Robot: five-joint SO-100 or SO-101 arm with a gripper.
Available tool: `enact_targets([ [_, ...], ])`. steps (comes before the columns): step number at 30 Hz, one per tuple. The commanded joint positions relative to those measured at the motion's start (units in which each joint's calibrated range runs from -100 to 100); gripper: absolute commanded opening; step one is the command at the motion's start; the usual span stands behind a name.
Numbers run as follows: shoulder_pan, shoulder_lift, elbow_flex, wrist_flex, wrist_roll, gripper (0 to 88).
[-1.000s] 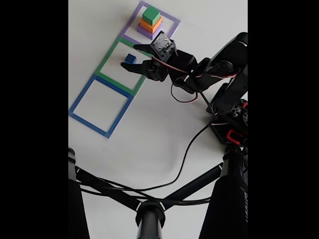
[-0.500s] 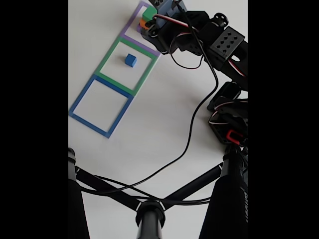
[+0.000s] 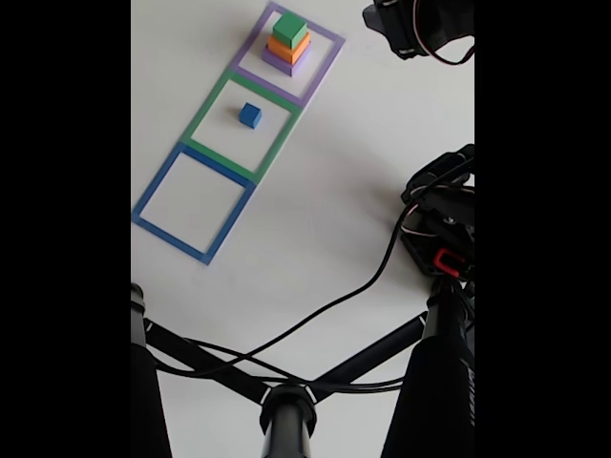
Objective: Tower of hanoi
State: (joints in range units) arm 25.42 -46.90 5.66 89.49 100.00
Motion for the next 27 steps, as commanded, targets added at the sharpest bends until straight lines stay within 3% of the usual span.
enact_targets([
  [1,3.9,-3.4,-2.6,1.0,-1.7,2.2],
  [7,9.2,-8.0,7.0,-4.9,0.0,11.7],
  [12,12.4,-10.5,17.3,-14.9,0.0,24.7],
  [16,12.4,-10.7,25.7,-23.4,0.0,29.9],
  [27,6.2,-8.2,55.3,-65.1,0.0,36.3],
])
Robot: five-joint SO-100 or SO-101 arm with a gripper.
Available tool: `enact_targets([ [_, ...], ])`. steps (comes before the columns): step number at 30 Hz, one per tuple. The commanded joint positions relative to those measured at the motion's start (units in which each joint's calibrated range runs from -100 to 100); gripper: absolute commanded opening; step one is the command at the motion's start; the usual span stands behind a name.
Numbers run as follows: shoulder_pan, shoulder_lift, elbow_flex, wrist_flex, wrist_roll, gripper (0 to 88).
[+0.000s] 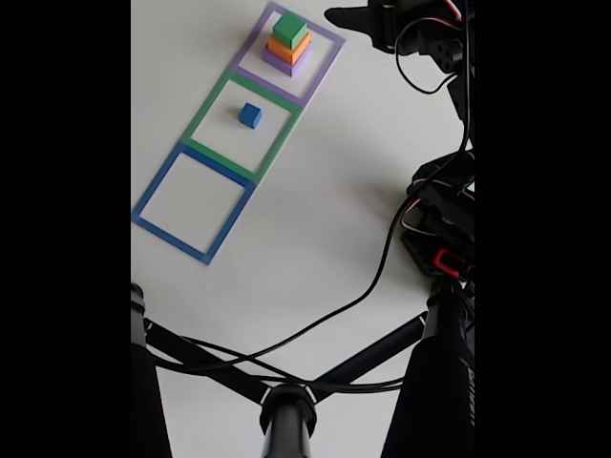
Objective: Tower of hanoi
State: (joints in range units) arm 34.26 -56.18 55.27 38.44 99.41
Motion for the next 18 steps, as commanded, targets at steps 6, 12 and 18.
enact_targets([
  [6,-5.2,7.0,10.9,-26.2,0.6,36.7],
  [12,-4.8,10.9,15.0,-34.7,0.6,37.5],
  [18,-4.1,19.2,18.7,-48.4,0.6,37.8],
])
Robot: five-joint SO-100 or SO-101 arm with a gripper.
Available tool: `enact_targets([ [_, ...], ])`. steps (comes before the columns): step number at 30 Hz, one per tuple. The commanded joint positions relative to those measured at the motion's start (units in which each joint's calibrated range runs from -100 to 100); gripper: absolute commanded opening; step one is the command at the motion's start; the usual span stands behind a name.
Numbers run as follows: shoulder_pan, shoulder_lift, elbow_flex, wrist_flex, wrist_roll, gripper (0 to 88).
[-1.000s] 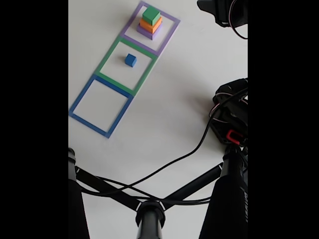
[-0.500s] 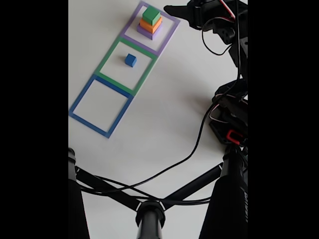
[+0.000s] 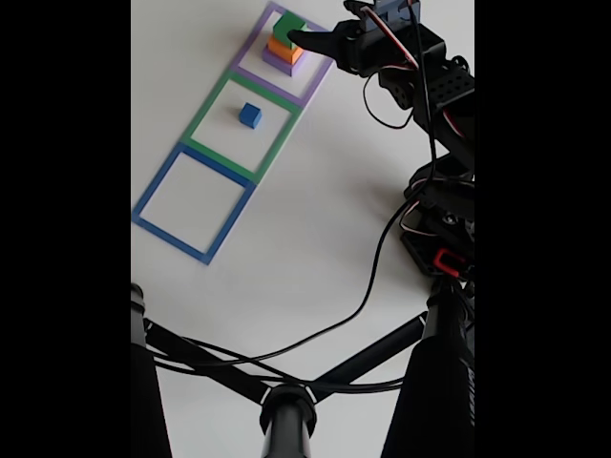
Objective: Tower of hanoi
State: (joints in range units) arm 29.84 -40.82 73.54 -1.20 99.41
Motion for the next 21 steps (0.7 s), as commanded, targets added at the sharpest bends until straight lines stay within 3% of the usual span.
enact_targets([
  [1,0.4,5.6,0.6,-10.6,0.6,37.8],
  [12,-0.7,24.6,0.3,-32.9,0.6,37.5],
  [21,-4.0,32.9,-1.1,-41.5,0.6,37.0],
])
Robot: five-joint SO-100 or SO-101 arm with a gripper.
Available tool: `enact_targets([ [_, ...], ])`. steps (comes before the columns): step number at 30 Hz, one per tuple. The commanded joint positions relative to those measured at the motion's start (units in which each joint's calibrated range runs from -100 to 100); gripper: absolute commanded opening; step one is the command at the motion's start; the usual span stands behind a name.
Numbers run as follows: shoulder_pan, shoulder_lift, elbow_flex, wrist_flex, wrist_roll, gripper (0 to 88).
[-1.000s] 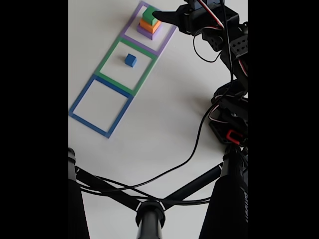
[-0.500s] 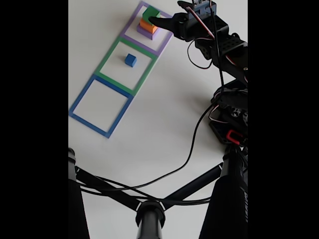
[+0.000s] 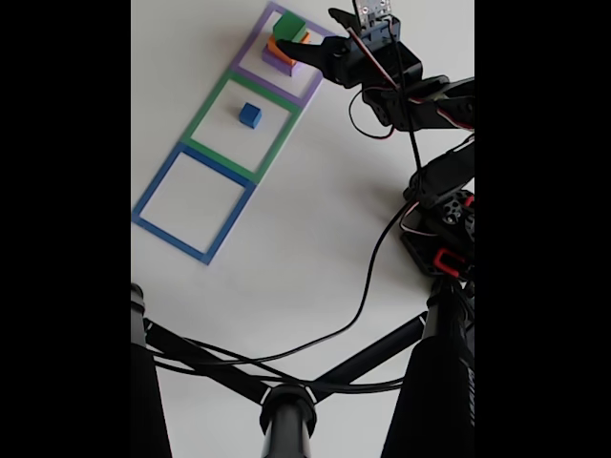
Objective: Tower of hanoi
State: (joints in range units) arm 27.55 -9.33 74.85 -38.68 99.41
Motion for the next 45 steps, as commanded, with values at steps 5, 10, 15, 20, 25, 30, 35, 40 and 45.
enact_targets([
  [5,-2.3,6.4,-5.0,-7.1,0.6,36.3],
  [10,-3.0,9.6,-7.3,-8.5,0.6,35.1],
  [15,-3.5,10.7,-7.8,-8.5,0.6,32.9],
  [20,-4.5,12.0,-8.0,-9.3,0.6,30.8],
  [25,-5.6,13.3,-9.0,-10.1,0.6,28.7],
  [30,-5.9,13.4,-9.2,-10.1,0.6,24.1],
  [35,-6.0,13.4,-8.8,-10.1,0.6,18.4],
  [40,-6.1,13.5,-8.8,-10.1,0.6,14.0],
  [45,-6.3,13.4,-8.8,-10.1,0.6,10.5],
])
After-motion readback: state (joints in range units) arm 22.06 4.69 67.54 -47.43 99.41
